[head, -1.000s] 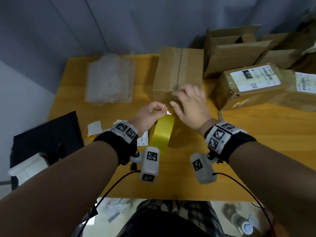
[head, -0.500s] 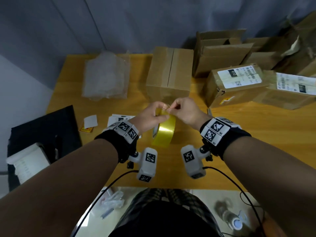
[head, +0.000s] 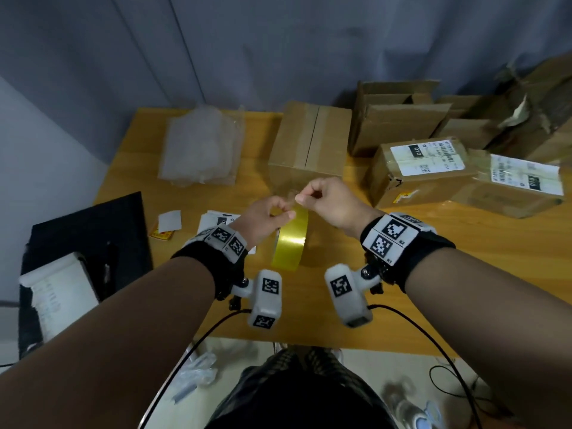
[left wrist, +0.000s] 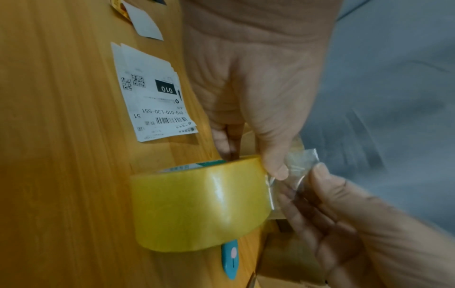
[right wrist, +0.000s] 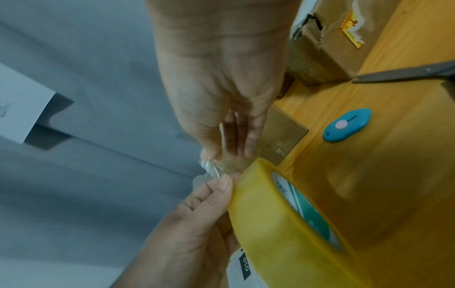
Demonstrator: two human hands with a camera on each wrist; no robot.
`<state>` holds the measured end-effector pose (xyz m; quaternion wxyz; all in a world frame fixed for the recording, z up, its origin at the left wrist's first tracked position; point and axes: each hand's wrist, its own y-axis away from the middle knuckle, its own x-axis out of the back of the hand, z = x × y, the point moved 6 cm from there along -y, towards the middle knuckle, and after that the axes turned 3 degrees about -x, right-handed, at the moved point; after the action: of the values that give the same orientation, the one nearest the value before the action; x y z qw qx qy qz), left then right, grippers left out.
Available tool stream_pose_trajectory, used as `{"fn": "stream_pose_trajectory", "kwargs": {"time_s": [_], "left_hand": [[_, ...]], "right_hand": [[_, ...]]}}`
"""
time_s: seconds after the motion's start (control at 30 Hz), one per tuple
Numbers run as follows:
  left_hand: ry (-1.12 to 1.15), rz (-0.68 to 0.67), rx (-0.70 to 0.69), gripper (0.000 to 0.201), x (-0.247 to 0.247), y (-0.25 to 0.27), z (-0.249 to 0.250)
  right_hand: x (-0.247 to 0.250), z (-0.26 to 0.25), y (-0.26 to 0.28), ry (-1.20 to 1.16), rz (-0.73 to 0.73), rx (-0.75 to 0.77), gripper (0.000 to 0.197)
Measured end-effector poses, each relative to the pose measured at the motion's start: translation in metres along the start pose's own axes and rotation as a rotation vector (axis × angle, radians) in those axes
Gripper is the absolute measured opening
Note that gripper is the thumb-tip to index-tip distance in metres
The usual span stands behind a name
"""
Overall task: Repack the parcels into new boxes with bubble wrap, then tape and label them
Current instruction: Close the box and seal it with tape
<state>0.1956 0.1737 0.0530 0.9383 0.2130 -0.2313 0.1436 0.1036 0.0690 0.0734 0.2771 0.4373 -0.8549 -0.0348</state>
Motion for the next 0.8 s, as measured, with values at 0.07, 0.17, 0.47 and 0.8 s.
{"fn": "stream_pose_trajectory", "kwargs": {"time_s": [0.07,0.17,0.47,0.8], "left_hand": [[0.078,0.011,0.052,0.013,0.001,0.0,-0.006],[0.153,0.021,0.077,0.011,0.0,-0.001,-0.009],[0.162,0.028,0.122,0.02,0.003,-0.011,-0.011],[0.137,-0.026,0.025,0.041,0.006,-0.013,-0.015]], "right_hand": [[-0.003,0.003,0.0,-0.111,0.008,-0.028,0.012],[-0.005,0.008,0.0,-0.223,0.043,-0.084,0.02],[-0.015,0.003,-0.006,0.108,-0.036,0.097,0.023],[-0.014,0.01,-0.001,0.194,0.031,0.214,0.008]]}}
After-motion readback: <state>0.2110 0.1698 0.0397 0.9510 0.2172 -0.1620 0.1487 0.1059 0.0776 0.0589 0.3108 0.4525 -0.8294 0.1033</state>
